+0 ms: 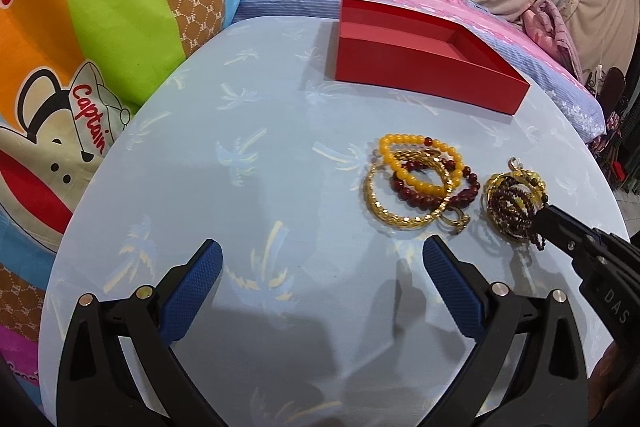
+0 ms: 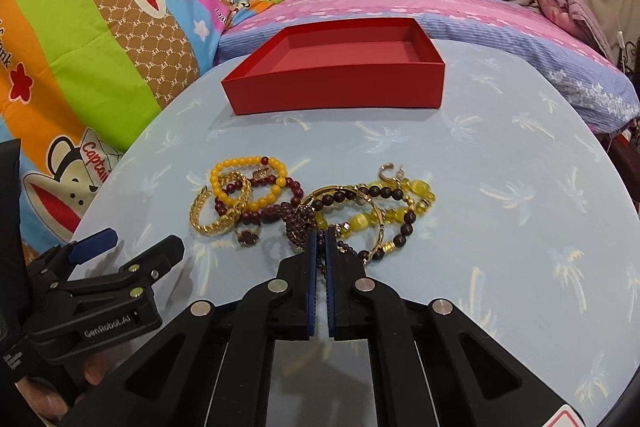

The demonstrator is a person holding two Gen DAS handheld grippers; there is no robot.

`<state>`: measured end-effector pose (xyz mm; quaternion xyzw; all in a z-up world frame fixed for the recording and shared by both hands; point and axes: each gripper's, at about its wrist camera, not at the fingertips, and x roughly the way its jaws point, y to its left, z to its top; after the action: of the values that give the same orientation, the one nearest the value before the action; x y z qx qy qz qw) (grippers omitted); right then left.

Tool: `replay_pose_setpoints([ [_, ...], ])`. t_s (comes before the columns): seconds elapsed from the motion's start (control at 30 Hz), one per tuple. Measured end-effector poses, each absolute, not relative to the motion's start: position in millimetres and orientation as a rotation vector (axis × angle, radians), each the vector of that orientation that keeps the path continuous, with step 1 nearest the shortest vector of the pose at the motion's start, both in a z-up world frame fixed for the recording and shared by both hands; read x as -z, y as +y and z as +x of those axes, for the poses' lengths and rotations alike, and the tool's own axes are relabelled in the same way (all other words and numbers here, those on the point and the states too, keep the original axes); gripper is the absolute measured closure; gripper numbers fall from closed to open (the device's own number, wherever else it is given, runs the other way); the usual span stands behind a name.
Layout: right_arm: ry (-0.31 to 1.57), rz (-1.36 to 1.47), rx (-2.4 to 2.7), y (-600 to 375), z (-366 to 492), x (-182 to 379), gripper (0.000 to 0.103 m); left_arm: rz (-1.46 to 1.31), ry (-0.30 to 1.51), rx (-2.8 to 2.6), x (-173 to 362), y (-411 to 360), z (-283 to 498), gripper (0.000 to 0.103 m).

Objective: Organize jewelry
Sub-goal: 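Lift the dark garnet bracelet out of the pile with the right tool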

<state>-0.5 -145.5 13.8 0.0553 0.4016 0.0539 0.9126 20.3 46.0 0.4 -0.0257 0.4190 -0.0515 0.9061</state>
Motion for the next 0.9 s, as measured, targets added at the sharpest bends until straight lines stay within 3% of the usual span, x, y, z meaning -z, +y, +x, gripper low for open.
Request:
replay_pose_setpoints([
  [0.9,0.821,0.207,-0.188,-164.9,-52.4,-30.9,0.099,-0.037,0.882,0.158,1.7,23.0,10.5,0.007],
])
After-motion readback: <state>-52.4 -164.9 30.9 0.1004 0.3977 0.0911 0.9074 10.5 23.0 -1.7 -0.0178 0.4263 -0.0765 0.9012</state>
